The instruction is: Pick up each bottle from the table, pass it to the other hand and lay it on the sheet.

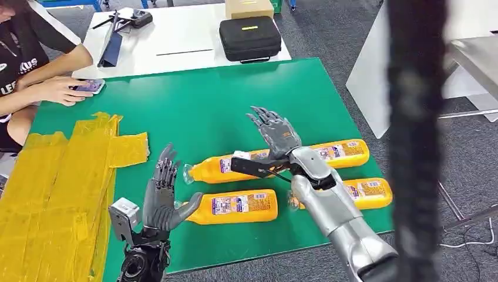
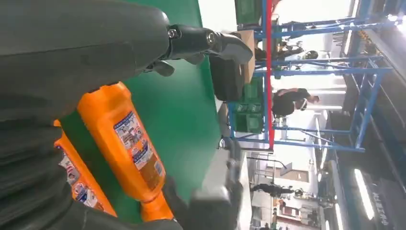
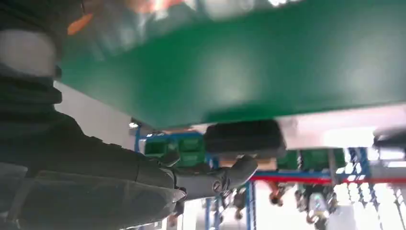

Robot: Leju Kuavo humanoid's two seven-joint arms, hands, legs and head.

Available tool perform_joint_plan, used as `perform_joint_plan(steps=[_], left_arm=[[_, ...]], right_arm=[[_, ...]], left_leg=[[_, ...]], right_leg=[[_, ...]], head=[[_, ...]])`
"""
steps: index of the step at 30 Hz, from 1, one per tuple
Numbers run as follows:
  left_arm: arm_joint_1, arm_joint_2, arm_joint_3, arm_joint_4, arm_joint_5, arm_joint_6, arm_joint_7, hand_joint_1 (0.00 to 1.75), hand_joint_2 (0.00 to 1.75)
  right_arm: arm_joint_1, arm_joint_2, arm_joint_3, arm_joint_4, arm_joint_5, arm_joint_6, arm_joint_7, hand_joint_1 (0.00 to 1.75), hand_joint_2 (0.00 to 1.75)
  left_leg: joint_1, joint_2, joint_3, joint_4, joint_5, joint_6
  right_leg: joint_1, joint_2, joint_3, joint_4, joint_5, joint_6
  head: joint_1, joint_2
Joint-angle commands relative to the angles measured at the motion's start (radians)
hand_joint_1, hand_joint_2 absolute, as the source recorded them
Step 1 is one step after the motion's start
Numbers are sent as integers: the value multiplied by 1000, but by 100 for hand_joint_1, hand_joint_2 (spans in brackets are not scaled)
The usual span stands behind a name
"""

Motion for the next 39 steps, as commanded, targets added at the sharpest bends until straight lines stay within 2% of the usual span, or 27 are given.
perform_joint_plan(steps=[1, 3, 4, 5, 6, 8, 9, 10, 11, 12, 14, 15, 18, 24, 25, 29, 30, 39], left_arm=[[-47, 1, 22, 72, -2, -6, 9, 0, 175], [-48, 1, 22, 72, -2, -7, 9, 0, 175], [-48, 1, 22, 72, -2, -7, 9, 0, 175], [-48, 1, 22, 72, -2, -7, 9, 0, 175], [-51, 2, 20, 77, -2, -6, 11, 0, 175], [-61, 2, 20, 89, 0, -2, 17, 0, 175], [-65, 2, 20, 94, 2, 5, 19, 0, 175], [-65, 2, 20, 94, 2, 5, 19, 0, 175], [-65, 2, 20, 94, 2, 5, 19, 0, 175], [-65, 2, 20, 94, 2, 5, 19, 0, 175], [-65, 2, 20, 94, 2, 5, 19, 0, 175], [-65, 2, 20, 94, 2, 5, 19, 0, 175], [-65, 2, 20, 94, 2, 5, 19, 0, 175], [-65, 2, 20, 94, 2, 5, 19, 0, 175], [-65, 2, 20, 94, 3, 7, 20, 0, 175], [-71, 8, 4, 99, 13, 31, 28, 0, 175], [-70, 7, 5, 99, 14, 34, 29, 0, 175], [-70, 4, 6, 113, 16, 35, 39, 0, 175]], right_arm=[[-177, 89, 129, 375, -18, 24, -28, 0, 175], [-176, 93, 132, 379, -15, 23, -23, 0, 175], [-176, 93, 132, 379, -15, 23, -23, 0, 175], [-176, 93, 132, 379, -15, 23, -23, 0, 175], [-183, 98, 138, 401, -24, 35, -30, 0, 175], [-188, 108, 149, 418, -20, 43, -24, 0, 175], [-193, 115, 158, 436, -11, 39, -12, 0, 175], [-193, 115, 158, 436, -11, 39, -12, 0, 175], [-193, 115, 158, 436, -11, 39, -12, 0, 175], [-193, 115, 158, 436, -11, 39, -12, 0, 175], [-193, 115, 158, 436, -11, 39, -12, 0, 175], [-193, 115, 158, 436, -11, 39, -12, 0, 175], [-193, 115, 158, 436, -11, 39, -12, 0, 175], [-193, 115, 158, 436, -11, 39, -12, 0, 175], [-195, 116, 159, 442, -11, 42, -13, 0, 175], [-236, 122, 195, 546, 48, 23, 68, 0, 175], [-242, 123, 196, 563, 59, 23, 94, 0, 175], [-266, 124, 159, 647, 74, 75, 189, 0, 175]], left_leg=[[0, 3, 4, -1, -1, -2], [1, 2, 6, 0, -2, -3], [1, 3, 11, 1, -6, -5], [0, 1, 6, 0, -3, -3], [1, 2, 10, 1, -5, -4], [0, 1, 6, 0, -2, -2], [1, 2, 13, 2, -7, -5], [0, 1, 7, 0, -3, -3], [1, 1, 10, 1, -5, -4], [0, 0, 4, 0, -1, -2], [1, 0, 9, 1, -5, -4], [0, -1, 3, 0, -1, -2], [1, 0, 8, 1, -4, -4], [0, -1, 2, -1, -1, -2], [0, 0, 8, 1, -4, -3], [1, 0, 9, 2, -5, -4], [0, -1, 4, 0, -1, -2], [0, -1, 7, 0, -3, -3]], right_leg=[[0, 2, 3, -1, -1, 0], [1, 0, 5, 0, -2, 0], [1, 0, 11, 1, -5, -1], [1, 0, 6, 0, -2, 0], [1, 0, 9, 0, -4, 0], [0, 0, 5, 0, -2, 0], [1, 0, 12, 2, -6, 0], [0, 0, 7, 0, -3, 0], [1, 0, 9, 1, -5, -1], [0, -1, 3, 0, -1, 0], [1, -2, 9, 1, -4, -1], [0, -1, 3, 0, -1, 0], [1, -1, 8, 1, -4, -1], [0, -1, 2, 0, -1, 0], [0, -1, 7, 1, -4, 0], [1, -2, 9, 2, -5, 0], [0, -1, 4, 0, -2, 0], [0, -2, 7, 0, -3, 0]], head=[[-1, 0], [0, 0], [0, 0], [0, 0], [0, 0], [0, 0], [0, 0], [0, 0], [0, 0], [0, 0], [0, 0], [0, 0], [0, 0], [0, 0], [0, 0], [0, 0], [0, 0], [-1, 0]])
